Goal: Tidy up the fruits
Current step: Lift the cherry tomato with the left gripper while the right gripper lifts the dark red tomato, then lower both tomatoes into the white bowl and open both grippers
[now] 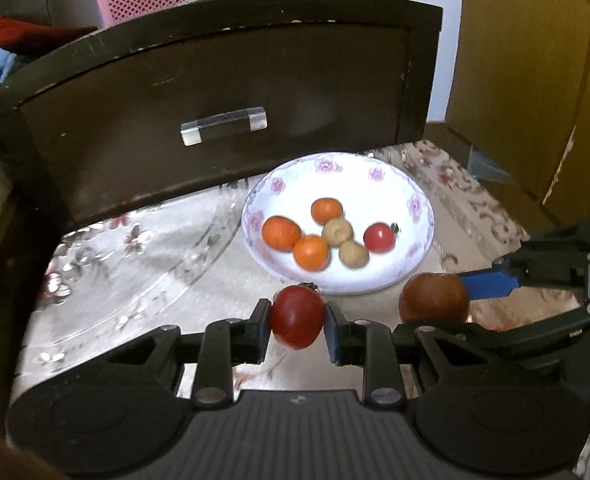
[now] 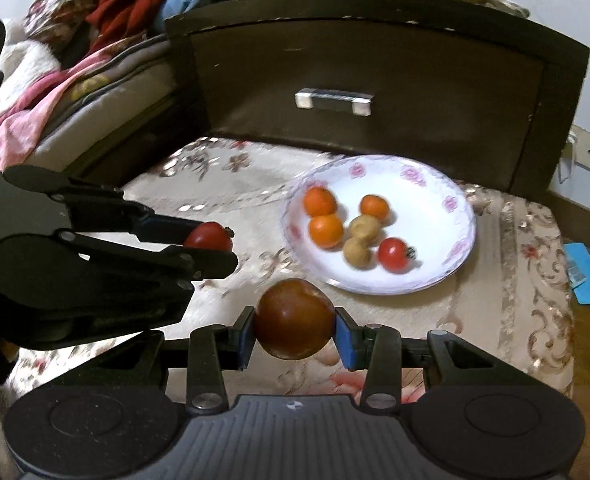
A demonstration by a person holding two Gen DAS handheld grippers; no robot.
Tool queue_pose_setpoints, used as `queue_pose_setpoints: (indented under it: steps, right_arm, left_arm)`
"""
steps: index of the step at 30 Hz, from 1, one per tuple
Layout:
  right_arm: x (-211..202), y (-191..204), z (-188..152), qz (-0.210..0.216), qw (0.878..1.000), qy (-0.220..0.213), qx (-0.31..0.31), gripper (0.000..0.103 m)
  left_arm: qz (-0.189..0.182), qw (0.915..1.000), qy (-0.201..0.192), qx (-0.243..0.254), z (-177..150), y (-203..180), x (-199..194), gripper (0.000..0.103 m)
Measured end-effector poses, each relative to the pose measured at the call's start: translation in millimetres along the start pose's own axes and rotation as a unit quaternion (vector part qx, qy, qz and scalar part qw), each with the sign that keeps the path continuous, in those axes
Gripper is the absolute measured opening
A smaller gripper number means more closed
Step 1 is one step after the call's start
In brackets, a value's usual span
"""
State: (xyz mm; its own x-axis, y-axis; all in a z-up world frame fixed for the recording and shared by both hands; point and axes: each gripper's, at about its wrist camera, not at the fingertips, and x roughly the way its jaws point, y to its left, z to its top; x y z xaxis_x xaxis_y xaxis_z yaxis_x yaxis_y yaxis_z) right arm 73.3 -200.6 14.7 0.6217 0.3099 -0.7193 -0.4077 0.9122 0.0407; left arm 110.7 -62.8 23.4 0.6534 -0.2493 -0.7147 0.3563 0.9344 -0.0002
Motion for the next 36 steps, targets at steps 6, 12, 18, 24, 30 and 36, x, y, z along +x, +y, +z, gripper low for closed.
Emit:
queue_pose_setpoints:
  steps: [6,12,18,24,30,36]
  right_arm:
    - [12.5,-17.1,10.0,-0.016,1.000,-0.002,0.013,0.034]
    - [23.9,-28.5,16.9,-0.033,0.999,-0.007,0.012,0.034]
    - [34.7,-40.3,22.4,-0.044,0.999,-0.009,0.010,0.034]
    - [44.2,-51.2,26.2,-0.054,0.998,-0.010,0.016,0.034]
    - [53.9,-58.2,26.9,-0.061,0.998,-0.007,0.021,0.035]
    - [55.5,-68.5,31.8,-0.069,0.997,-0.017,0.033,0.035]
  left_arm:
    - [-0.005,1.0000,0.000,0.005,16.9,-5.0,22.8,0.036]
    - [-0.015,0.9998,-0.005,0.010,33.1,-14.7,40.1,0.035]
    - [-0.014,0.9998,-0.012,0.009,40.9,-20.4,51.8,0.035]
    - [-0.007,0.9998,-0.019,-0.003,48.7,-13.8,58.8,0.035]
    - [-0.002,0.9999,-0.011,-0.005,49.0,-9.6,76.1,0.036]
    - [-0.004,0.9998,-0.018,-0.006,50.4,-8.5,82.9,0.036]
